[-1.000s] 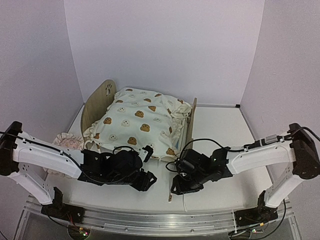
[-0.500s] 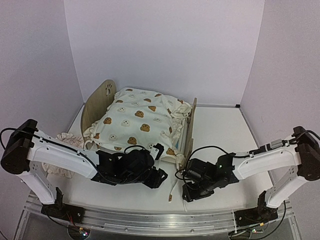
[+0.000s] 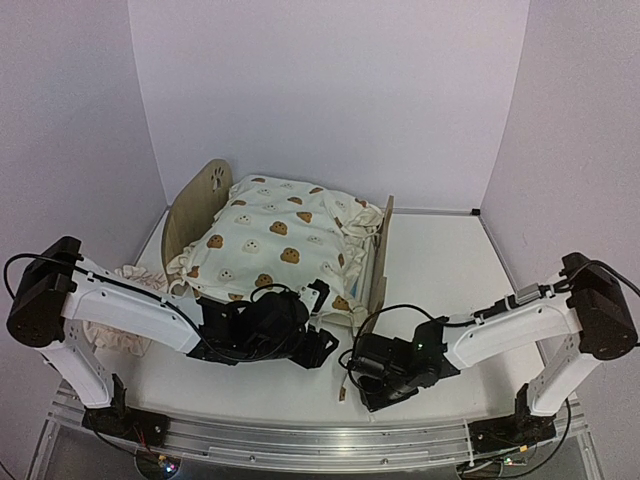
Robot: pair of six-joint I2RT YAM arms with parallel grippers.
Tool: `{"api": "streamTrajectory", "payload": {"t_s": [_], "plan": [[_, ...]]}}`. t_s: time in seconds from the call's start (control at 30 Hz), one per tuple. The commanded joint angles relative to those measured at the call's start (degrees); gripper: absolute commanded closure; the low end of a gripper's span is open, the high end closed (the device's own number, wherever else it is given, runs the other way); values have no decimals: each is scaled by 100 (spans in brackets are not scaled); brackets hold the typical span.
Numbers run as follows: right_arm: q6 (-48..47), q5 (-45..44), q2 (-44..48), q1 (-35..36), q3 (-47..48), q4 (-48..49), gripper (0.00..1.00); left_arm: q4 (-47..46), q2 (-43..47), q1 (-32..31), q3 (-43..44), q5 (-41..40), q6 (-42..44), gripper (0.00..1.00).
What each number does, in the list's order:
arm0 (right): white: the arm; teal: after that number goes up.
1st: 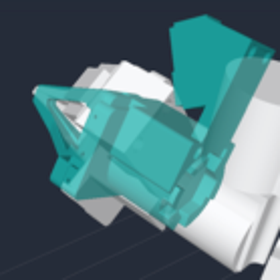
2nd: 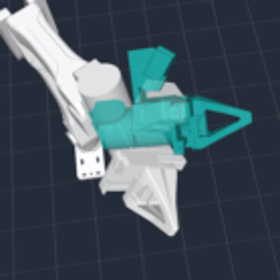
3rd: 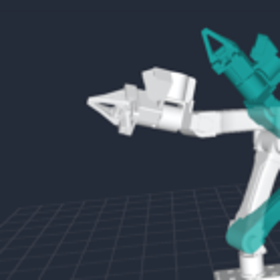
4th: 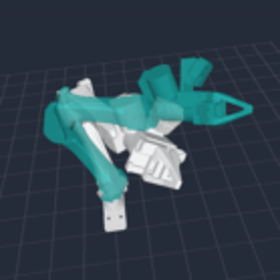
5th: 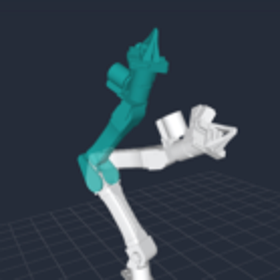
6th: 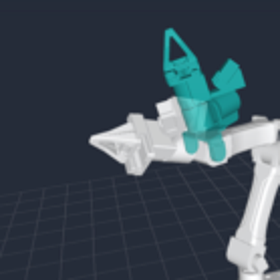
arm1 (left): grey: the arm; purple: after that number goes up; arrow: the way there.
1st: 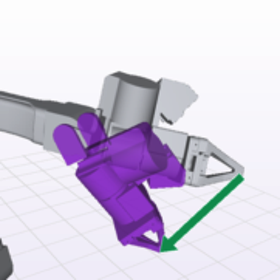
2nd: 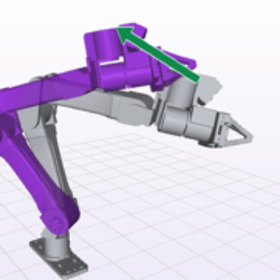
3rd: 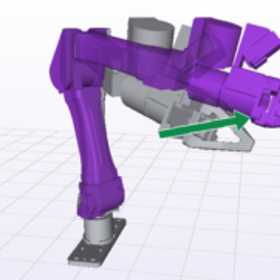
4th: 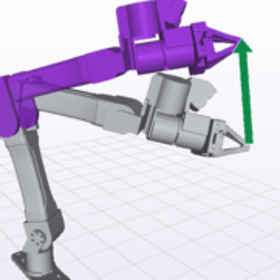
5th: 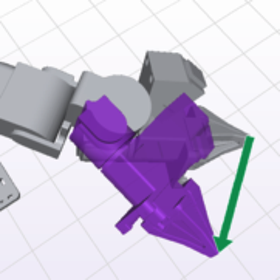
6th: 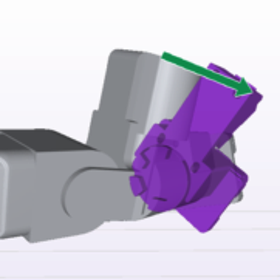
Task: Set up the pet bed
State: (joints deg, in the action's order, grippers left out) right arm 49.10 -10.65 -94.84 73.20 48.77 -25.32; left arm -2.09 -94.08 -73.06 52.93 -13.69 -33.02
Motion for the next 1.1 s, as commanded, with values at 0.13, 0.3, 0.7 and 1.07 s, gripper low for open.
{"api": "streamTrajectory", "payload": {"t_s": [0.13, 0.3, 0.7, 1.07], "plan": [[-35, -776, -23, 104, 145, -560, 88, -377, -107, 36, 147, 95, 112, 47], [-328, -1170, 228, 99, 156, -804, 100, -520, -147, 34, 130, 104, 121, 47], [-980, -2405, 956, -109, 465, -1829, 83, -361, -219, 20, 183, 509, 99, 48], [-204, -1756, 1529, -201, -188, -1767, 46, -510, -443, 20, 243, 349, 106, 47]]}}
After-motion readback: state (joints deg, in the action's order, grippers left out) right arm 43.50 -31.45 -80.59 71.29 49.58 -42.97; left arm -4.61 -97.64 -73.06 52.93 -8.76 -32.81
